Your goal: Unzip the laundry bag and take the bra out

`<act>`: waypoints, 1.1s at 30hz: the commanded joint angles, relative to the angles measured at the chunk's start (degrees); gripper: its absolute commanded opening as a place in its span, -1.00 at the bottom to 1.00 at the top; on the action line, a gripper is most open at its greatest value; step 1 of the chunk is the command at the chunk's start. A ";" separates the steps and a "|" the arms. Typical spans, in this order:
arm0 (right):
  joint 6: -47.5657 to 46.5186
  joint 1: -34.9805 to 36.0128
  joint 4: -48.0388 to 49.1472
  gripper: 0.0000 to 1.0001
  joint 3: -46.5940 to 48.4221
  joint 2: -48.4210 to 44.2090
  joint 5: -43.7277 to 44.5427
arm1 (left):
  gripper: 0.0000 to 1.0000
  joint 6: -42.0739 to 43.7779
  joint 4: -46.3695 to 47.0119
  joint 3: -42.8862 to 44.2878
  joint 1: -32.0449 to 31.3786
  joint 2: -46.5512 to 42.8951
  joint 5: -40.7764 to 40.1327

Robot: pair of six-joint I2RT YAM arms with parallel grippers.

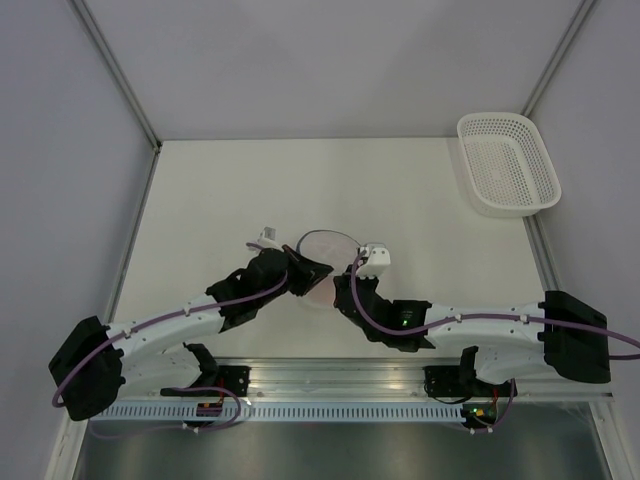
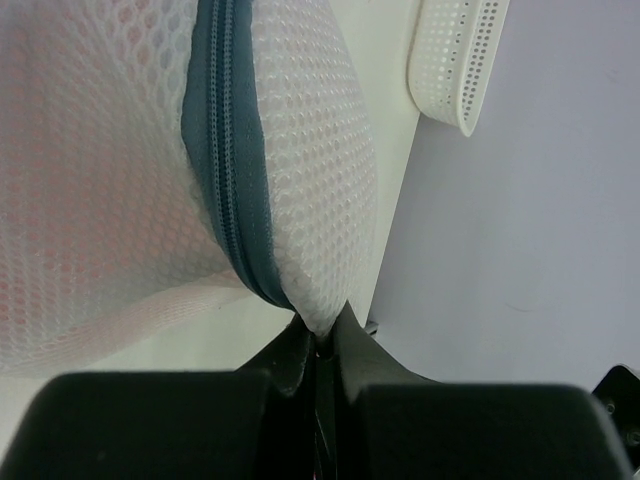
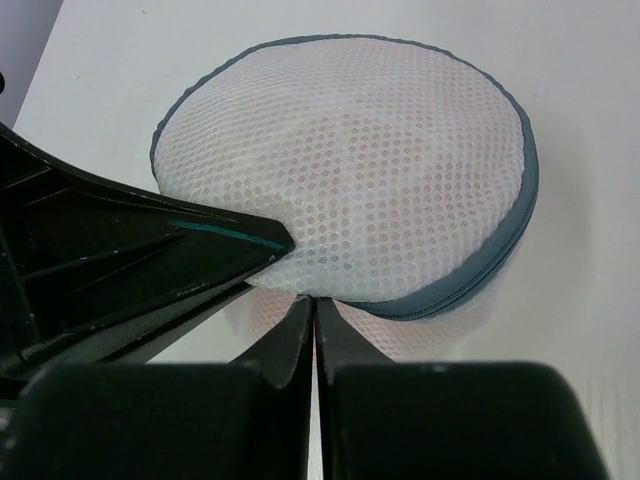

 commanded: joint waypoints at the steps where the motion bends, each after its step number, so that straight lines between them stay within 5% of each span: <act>1: -0.55 -2.22 -1.27 -0.99 1.40 -3.26 6.59 | -0.95 -4.24 -5.94 -2.15 -2.50 -0.23 2.68; 14: 4.40 -2.30 -23.26 -0.99 -1.32 -12.92 9.33 | -0.96 -5.73 -5.94 -6.90 -2.50 -4.36 0.21; 17: -0.88 -2.30 -15.19 -0.91 -4.48 -15.73 -1.01 | -0.95 -6.08 -5.24 -7.07 -2.50 -3.83 0.47; 19: -3.43 -2.30 -9.65 -0.35 -6.67 -16.97 -10.51 | -0.95 -6.17 -4.89 -6.81 -2.50 -3.66 0.56; 21: -3.79 -2.22 -5.43 -0.09 -8.69 -18.29 -19.10 | -0.96 -6.34 -4.89 -6.55 -2.50 -3.74 0.47; 25: -2.13 -1.00 1.96 -0.03 -12.73 -20.14 -26.53 | -0.96 -6.87 -4.80 -5.67 -2.50 -3.74 0.30; 33: -0.89 2.35 13.11 -0.04 -13.89 -13.39 -27.95 | -0.95 -7.93 -1.64 -5.05 -2.50 -2.25 1.26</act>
